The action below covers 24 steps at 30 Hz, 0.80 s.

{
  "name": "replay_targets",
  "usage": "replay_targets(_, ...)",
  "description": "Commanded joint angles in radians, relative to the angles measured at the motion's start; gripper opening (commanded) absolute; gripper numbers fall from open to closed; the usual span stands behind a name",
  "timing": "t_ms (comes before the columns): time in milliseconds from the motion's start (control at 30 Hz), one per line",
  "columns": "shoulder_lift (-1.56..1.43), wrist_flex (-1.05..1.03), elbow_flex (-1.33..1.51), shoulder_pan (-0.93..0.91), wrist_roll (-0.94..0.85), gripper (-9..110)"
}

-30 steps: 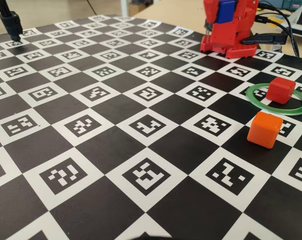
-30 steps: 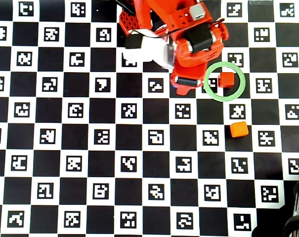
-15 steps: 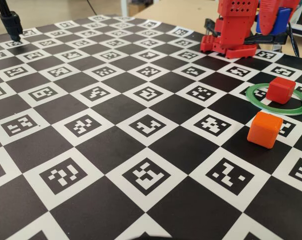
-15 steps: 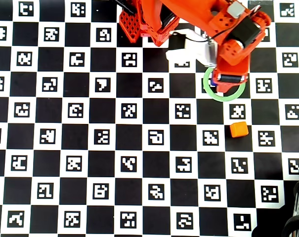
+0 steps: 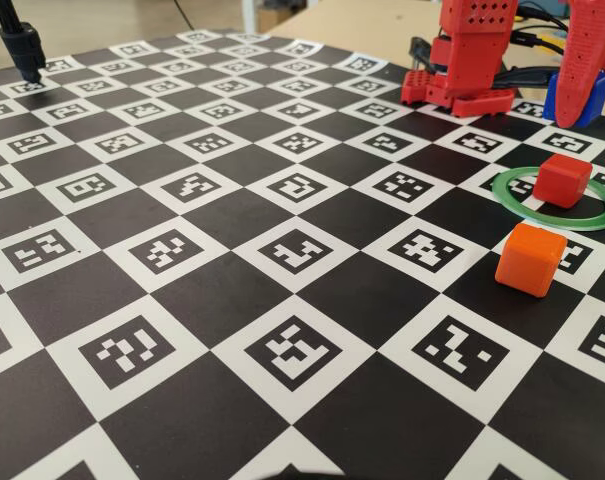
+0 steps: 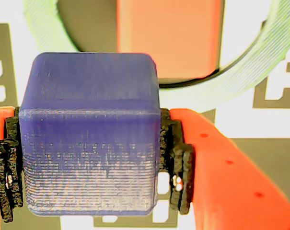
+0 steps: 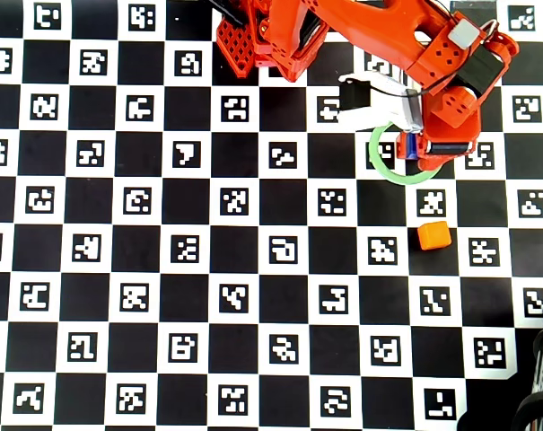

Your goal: Grab the red cube then put it in the green circle then put the blue cube on top and finally the orange cube on top

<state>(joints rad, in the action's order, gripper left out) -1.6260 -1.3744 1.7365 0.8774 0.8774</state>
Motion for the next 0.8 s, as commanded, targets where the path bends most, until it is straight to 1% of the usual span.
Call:
replay_targets(0,-0.020,0.028,-0.048,0.011,0.002,6)
replay_targets(267,-0.031,0.049,-0.002,0.018,0.043,6)
replay_targets(767,-0.061,0.064,0.061,0.058,0.031,6)
